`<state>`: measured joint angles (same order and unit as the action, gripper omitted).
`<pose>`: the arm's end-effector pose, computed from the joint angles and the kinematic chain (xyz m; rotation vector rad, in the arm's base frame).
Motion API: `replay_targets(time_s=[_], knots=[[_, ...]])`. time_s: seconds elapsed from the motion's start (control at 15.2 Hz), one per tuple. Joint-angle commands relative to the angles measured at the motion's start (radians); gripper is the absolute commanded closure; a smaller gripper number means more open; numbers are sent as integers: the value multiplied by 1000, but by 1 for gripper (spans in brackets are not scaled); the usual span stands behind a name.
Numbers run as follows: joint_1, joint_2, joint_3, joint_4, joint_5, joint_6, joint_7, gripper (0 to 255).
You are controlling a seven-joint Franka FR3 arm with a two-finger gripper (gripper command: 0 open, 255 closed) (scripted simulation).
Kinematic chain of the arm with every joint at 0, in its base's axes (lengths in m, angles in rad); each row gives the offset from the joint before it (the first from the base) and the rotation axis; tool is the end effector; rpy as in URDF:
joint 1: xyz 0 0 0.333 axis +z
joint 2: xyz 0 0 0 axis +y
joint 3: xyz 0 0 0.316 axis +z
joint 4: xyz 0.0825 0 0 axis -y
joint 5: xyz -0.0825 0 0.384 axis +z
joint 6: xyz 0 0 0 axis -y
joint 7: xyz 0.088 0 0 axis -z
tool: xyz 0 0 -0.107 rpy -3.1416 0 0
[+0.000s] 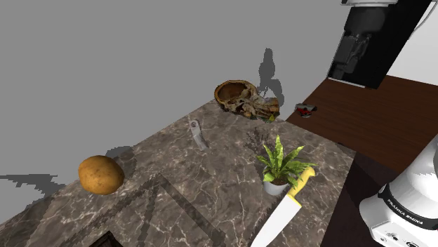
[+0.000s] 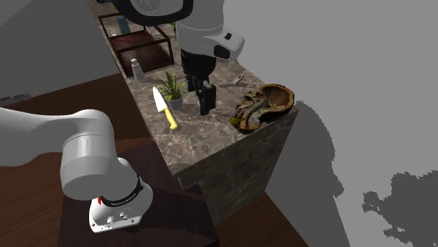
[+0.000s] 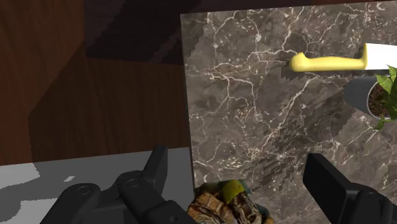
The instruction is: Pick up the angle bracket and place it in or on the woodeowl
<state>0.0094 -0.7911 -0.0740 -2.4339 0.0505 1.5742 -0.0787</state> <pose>0.3025 -0.0192 0.5554 -3.0325 -0.0545 0.0966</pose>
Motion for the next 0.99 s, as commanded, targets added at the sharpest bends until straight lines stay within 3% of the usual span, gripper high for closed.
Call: replay_targets(time_s=[0.0, 0.53, 0.92], knots=[[0, 0, 0, 0, 0, 0, 0, 0], [47, 159, 162, -5, 95, 194, 197, 0], [68, 334, 273, 54, 123, 333, 344, 0]])
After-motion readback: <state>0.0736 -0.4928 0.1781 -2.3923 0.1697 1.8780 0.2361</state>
